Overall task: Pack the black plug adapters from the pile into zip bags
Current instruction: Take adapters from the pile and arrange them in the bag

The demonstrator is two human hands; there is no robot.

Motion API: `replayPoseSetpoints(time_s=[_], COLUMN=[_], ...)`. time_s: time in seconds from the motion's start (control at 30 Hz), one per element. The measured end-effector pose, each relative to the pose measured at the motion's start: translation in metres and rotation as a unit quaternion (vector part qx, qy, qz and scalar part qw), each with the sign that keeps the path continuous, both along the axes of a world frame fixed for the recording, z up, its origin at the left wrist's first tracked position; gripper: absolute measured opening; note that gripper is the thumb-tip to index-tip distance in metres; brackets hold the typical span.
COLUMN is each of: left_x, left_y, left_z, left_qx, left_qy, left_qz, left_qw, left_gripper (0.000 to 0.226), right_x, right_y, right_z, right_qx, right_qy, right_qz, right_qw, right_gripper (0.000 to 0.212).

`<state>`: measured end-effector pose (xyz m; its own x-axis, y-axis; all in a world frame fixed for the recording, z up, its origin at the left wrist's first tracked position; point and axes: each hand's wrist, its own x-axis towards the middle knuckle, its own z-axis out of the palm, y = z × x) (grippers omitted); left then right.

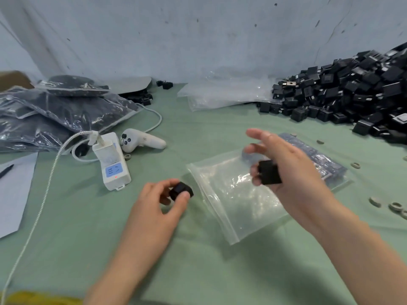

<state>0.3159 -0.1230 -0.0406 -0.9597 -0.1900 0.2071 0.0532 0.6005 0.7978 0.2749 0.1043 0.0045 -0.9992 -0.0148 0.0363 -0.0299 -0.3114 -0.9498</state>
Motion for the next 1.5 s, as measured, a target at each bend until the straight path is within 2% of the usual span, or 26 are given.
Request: replayPoseSetpoints(time_s=[0.07,0.13,0.23,0.37,0.43,0.5,0.57,0.7,0.8,0.93,1.1,1.2,1.3,1.43,1.5], left_x=[0.002,0.002,-0.002,-0.012,-0.019,-0.026,-0.033,-0.041,-0.046,-0.049,-0.051,-0.058,-0.065,-0.073,-0.075], left_y=[0.003,0.01,0.025,0.044,0.048,0.051,0.053,0.054,0.053,0.05,0.051,0.053,0.066,0.083,0.088], left_z=[-0.009,-0.013,-0.017,-0.016,-0.015,-0.012,-0.01,-0.007,-0.009,-0.009,-0.002,-0.008,-0.007,-0.003,-0.004], left_qx=[-0.065,-0.084,-0.134,-0.206,-0.243,-0.27,-0.277,-0.255,-0.26,-0.228,-0.238,-0.236,-0.196,-0.171,-0.155], left_qy=[-0.005,0.005,0.016,0.029,0.021,0.013,0.01,0.015,0.014,0.002,-0.023,0.009,0.023,0.069,0.08], left_qz=[-0.036,-0.069,-0.104,-0.13,-0.136,-0.15,-0.176,-0.228,-0.244,-0.256,-0.273,-0.275,-0.274,-0.318,-0.331], left_qw=[0.997,0.994,0.985,0.969,0.96,0.951,0.945,0.94,0.934,0.939,0.932,0.932,0.941,0.93,0.927], left_gripper=[0.024,0.03,0.047,0.044,0.048,0.053,0.05,0.036,0.036,0.04,0.038,0.04,0.023,0.032,0.028], right_x=[-0.007,-0.013,-0.019,-0.027,-0.029,-0.031,-0.032,-0.035,-0.038,-0.046,-0.056,-0.062,-0.064,-0.065,-0.067], right_y=[0.011,0.024,0.042,0.067,0.078,0.086,0.093,0.098,0.101,0.103,0.103,0.104,0.106,0.106,0.107], right_z=[0.004,0.005,0.001,-0.008,-0.009,-0.009,-0.009,-0.008,-0.006,-0.002,-0.005,-0.007,-0.007,-0.005,-0.004], right_qx=[-0.072,-0.164,-0.295,-0.371,-0.373,-0.372,-0.365,-0.352,-0.362,-0.376,-0.383,-0.372,-0.34,-0.314,-0.305], right_qy=[-0.047,-0.086,-0.096,-0.091,-0.089,-0.081,-0.075,-0.072,-0.071,-0.072,-0.082,-0.087,-0.098,-0.101,-0.099], right_qz=[-0.043,-0.072,-0.084,-0.109,-0.125,-0.136,-0.151,-0.173,-0.178,-0.18,-0.159,-0.139,-0.119,-0.104,-0.101], right_qw=[0.995,0.98,0.947,0.918,0.915,0.915,0.915,0.917,0.913,0.906,0.906,0.914,0.928,0.938,0.942], right_gripper=[0.018,0.016,0.018,0.018,0.016,0.026,0.028,0.038,0.049,0.052,0.048,0.043,0.027,0.008,0.009])
